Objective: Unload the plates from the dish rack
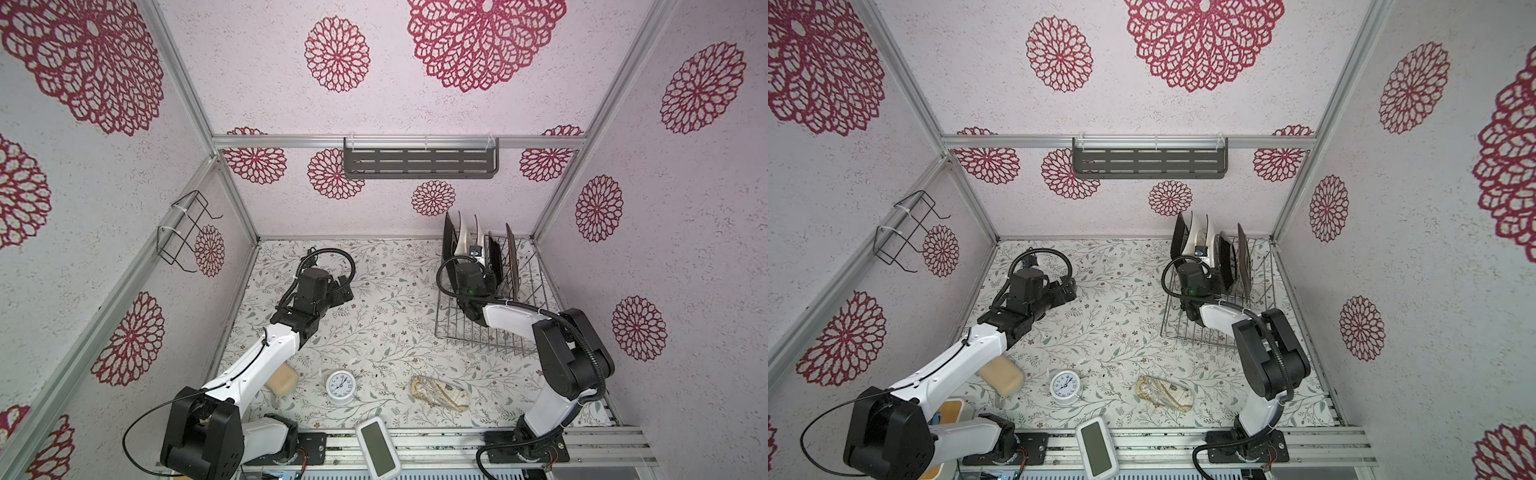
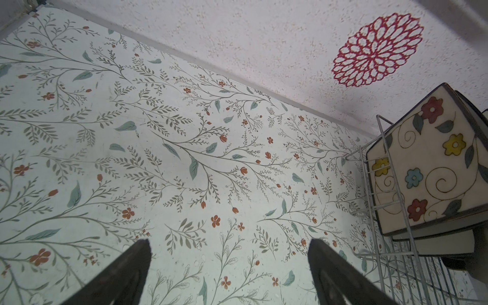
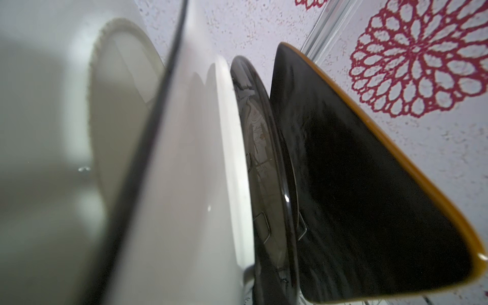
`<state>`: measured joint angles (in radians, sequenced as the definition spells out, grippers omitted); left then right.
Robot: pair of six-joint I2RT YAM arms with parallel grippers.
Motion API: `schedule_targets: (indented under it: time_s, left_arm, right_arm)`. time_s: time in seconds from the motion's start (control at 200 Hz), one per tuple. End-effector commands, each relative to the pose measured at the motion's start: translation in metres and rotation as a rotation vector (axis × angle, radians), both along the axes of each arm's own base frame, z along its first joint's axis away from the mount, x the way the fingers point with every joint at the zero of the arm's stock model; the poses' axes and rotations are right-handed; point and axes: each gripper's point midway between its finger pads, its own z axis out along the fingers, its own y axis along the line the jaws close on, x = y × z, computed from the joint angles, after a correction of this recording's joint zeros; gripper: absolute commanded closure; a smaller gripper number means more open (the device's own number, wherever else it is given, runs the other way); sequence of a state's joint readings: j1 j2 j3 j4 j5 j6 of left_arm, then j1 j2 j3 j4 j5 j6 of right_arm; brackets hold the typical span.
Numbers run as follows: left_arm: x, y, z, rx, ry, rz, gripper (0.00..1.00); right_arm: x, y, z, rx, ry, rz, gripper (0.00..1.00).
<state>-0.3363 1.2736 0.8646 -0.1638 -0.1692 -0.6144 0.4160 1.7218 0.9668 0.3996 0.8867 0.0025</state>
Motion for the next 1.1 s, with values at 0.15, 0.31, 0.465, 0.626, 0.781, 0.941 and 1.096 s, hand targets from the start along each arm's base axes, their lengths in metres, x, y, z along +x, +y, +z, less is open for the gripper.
schedule_targets:
  time_s: [0.15,0.31,0.465,0.626,0.781,0.941,1.096]
  left_arm:
    - [0.0,-0.005,0.018,-0.009,-0.037,-0.013,0.03]
    - [-0.001,-0.004,0.019,-0.008,-0.038,-0.01,0.03]
    - [-0.001,-0.004,0.018,-0.007,-0.037,-0.011,0.03]
    - [-0.001,-0.004,0.018,-0.005,-0.036,-0.01,0.03]
    - [-0.002,-0.004,0.018,-0.004,-0.037,-0.01,0.03]
    - [-0.002,-0.004,0.019,-0.007,-0.038,-0.013,0.03]
    - [-0.003,-0.005,0.02,-0.007,-0.041,-0.013,0.03]
  right_arm:
    - [-0.014,-0.019,0.068,-0.025,-0.166,-0.103,1.0]
    - [-0.015,-0.02,0.076,-0.034,-0.189,-0.105,1.0]
    - [-0.016,-0.021,0.084,-0.039,-0.209,-0.105,1.0]
    - [-0.018,-0.02,0.093,-0.039,-0.228,-0.1,1.0]
    - [-0.02,-0.019,0.1,-0.034,-0.239,-0.094,1.0]
    - [-0.021,-0.018,0.102,-0.019,-0.245,-0.085,1.0]
    - [-0.021,-0.016,0.105,-0.002,-0.251,-0.073,1.0]
